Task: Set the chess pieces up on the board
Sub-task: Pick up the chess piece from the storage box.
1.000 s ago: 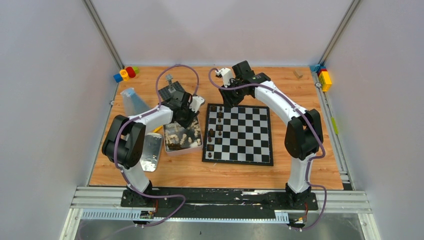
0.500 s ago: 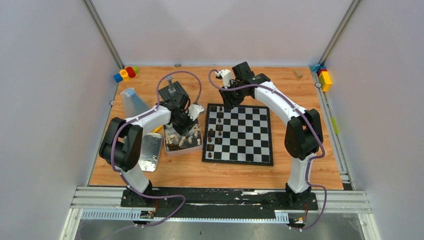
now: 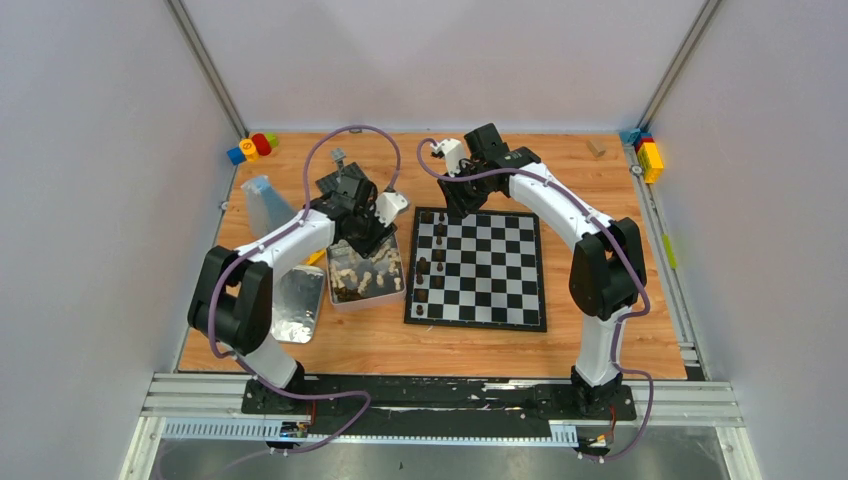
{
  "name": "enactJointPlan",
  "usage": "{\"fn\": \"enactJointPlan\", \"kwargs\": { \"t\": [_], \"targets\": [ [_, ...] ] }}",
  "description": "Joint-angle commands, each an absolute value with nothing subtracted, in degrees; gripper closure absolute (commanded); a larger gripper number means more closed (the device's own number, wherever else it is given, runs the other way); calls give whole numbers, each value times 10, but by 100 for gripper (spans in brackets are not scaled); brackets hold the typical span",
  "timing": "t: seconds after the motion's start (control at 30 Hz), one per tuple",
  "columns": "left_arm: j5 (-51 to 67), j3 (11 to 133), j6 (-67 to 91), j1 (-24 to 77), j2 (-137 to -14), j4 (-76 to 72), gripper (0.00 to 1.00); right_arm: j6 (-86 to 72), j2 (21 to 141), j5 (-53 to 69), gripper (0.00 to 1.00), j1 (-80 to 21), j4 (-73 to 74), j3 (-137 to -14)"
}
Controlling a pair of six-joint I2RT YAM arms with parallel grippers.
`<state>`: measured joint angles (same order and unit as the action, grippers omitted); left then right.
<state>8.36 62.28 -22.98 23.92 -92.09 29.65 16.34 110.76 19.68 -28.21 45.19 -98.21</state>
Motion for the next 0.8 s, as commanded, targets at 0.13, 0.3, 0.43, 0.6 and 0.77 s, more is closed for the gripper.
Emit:
{"fn": "enactJointPlan", "kwargs": {
  "t": [0.13, 0.3, 0.43, 0.6, 0.77],
  "targets": [
    [65, 640, -246, 240, -959, 236, 47, 163, 1109, 208, 66, -284, 449, -990],
    [74, 638, -266, 240, -971, 225, 47, 163, 1113, 208, 66, -288, 452, -993],
    [90, 645, -280, 240, -987, 232, 47, 164, 1117, 206, 66, -291, 454, -994],
    [116, 662, -276, 229, -1013, 253, 46, 166, 1115, 201, 66, -293, 454, -991],
    [161, 679, -269, 199, -1033, 293, 45, 167, 1117, 200, 66, -294, 454, -991]
  ]
}}
